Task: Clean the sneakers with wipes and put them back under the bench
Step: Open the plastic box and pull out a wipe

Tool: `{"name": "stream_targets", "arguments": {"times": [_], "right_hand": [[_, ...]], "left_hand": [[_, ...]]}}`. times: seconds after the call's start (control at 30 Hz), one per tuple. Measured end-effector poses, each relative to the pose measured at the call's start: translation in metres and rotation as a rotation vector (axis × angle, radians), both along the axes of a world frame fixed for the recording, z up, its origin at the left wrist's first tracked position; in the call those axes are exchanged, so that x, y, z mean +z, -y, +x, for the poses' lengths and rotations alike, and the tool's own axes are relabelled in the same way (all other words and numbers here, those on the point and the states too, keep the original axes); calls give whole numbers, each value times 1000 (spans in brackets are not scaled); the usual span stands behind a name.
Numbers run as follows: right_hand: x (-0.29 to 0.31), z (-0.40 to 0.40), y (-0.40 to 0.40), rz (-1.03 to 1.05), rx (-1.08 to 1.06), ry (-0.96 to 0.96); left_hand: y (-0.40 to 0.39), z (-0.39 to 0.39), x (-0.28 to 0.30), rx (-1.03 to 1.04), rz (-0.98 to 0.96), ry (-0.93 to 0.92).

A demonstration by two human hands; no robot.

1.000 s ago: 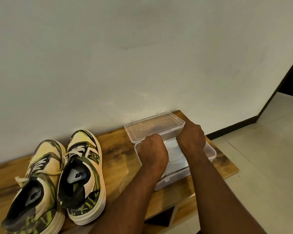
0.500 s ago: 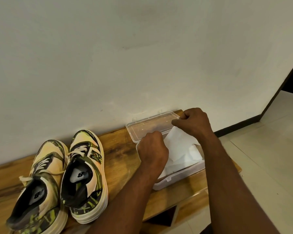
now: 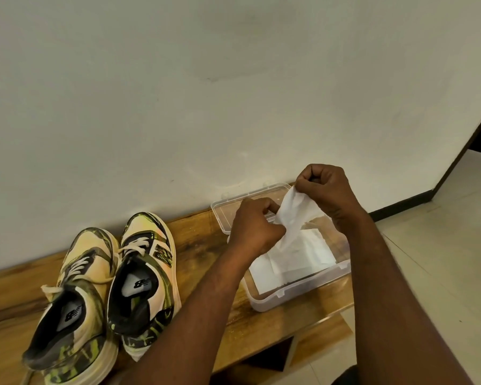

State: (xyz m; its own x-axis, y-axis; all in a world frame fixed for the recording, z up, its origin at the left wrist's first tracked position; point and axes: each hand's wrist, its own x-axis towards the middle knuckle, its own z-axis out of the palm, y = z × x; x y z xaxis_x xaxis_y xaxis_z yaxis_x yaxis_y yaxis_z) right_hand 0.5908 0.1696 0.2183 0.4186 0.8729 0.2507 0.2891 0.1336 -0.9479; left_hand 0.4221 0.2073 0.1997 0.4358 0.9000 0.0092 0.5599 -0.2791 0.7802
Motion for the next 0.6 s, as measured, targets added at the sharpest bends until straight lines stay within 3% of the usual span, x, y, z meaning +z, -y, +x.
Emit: {"name": "stream_targets", "arguments": {"times": [0.27,0.43,0.6], "right_hand": [[7,2,-2,119,-136,-127],[12,-8,-6,67,-75,-202],[15,-43,-22,3,-12,-166]], "left_hand": [[-8,-29,24,-13,-154,215],[-11,-53,44,66,-206,442],[-3,-84,58,112,-204,445]]}}
